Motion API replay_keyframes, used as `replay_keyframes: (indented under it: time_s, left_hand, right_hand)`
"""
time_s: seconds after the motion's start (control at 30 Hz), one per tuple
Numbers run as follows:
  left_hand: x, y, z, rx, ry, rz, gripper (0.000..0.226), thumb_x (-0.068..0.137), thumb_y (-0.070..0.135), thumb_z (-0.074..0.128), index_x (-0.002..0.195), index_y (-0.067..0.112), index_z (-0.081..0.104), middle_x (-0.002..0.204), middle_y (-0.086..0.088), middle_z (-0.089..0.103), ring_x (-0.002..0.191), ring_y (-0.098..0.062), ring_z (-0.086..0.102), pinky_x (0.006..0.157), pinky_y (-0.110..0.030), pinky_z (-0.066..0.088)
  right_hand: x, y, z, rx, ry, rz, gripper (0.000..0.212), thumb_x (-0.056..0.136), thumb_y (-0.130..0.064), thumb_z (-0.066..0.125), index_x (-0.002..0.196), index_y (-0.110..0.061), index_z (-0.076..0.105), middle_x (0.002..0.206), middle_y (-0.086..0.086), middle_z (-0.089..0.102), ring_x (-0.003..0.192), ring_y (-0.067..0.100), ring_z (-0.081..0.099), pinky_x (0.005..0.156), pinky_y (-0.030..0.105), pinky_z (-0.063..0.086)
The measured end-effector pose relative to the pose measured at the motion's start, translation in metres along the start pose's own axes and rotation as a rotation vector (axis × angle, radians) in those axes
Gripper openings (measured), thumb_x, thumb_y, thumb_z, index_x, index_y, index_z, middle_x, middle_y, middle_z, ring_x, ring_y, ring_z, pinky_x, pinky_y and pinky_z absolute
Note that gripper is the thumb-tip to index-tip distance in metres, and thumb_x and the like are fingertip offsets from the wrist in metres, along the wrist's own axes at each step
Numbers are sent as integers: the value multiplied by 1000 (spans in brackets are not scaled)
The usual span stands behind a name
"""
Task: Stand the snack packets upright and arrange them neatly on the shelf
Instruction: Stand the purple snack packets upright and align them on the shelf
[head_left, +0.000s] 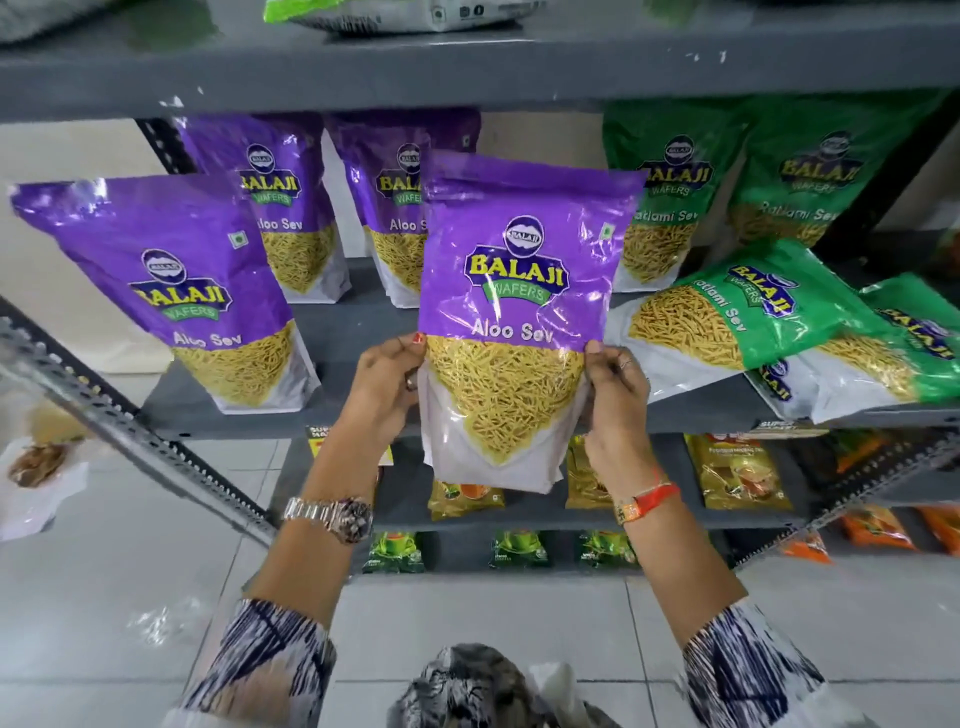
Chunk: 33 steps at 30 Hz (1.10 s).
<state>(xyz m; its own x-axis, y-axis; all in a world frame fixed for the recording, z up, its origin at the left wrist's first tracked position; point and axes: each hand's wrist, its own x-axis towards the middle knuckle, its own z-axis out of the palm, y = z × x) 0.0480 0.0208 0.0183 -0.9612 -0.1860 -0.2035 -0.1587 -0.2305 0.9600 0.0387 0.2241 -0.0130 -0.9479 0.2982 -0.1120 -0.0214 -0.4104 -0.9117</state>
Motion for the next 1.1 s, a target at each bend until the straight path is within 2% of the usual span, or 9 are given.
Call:
replay_keyframes:
  time_s: [0.1,0.27,0.37,0.5,0.6,0.67,0.8,0.97,1.1]
  left_hand:
    - [-63,-7,5,-41,20,68,24,93,6,39,76,10,55,40,10,59,34,2,49,39,-11,41]
    - [-66,-4,-7,-35,35,116,21,93,11,42,80,15,58,49,10,65,42,0,55,45,-15,47]
    - [-64,-6,-9,-26,117,119,23,94,9,39,79,17,55,47,11,65,41,-1,57,42,-18,48]
    - [-46,-11,-21,6,286,123,27,93,9,37,79,24,53,44,17,60,50,-5,54,57,-26,43]
    - [-27,-9,-30,1,329,128,27,94,8,35,79,24,50,45,16,57,58,-8,45,59,-24,38]
    - [-13,-5,-37,-26,338,122,26,94,7,34,79,24,48,60,8,56,60,-9,45,59,-24,38]
    - [22,3,-52,-52,370,89,29,92,4,34,79,26,49,71,3,52,64,-11,46,63,-27,40]
    - [57,6,-65,-88,359,102,36,90,-2,31,82,26,52,61,9,53,55,-7,43,52,-25,32]
    - [67,1,-67,-141,352,99,32,93,-2,31,84,24,48,74,6,52,53,-6,38,46,-20,28]
  right_hand:
    - [-39,-20,-26,42,-160,-8,22,93,-12,53,72,-17,51,60,-12,62,67,8,56,63,22,47]
    - [-47,-27,-20,6,-181,-27,17,94,-15,51,78,-17,52,71,-3,61,65,6,58,62,23,50]
    - [-46,-25,-11,12,-238,-18,13,95,-14,50,85,-20,54,82,-1,63,75,11,62,73,29,53]
    - [-37,-11,15,-38,-301,10,15,95,-13,49,85,-22,54,86,0,66,84,17,63,87,43,50]
    - [-27,-1,38,-47,-322,49,15,96,-16,47,85,-24,51,86,-2,66,79,11,64,77,37,53]
    - [-20,5,55,-46,-329,84,13,97,-19,46,86,-24,50,89,-1,66,78,10,64,72,34,53]
    - [-2,17,84,-8,-328,125,10,98,-20,44,92,-24,51,95,3,66,85,16,65,78,41,53]
    - [13,29,106,22,-320,136,10,98,-18,44,91,-22,50,93,4,65,85,18,64,91,55,49]
    - [18,38,115,1,-317,139,12,98,-17,43,89,-23,50,89,0,66,81,13,64,95,58,47]
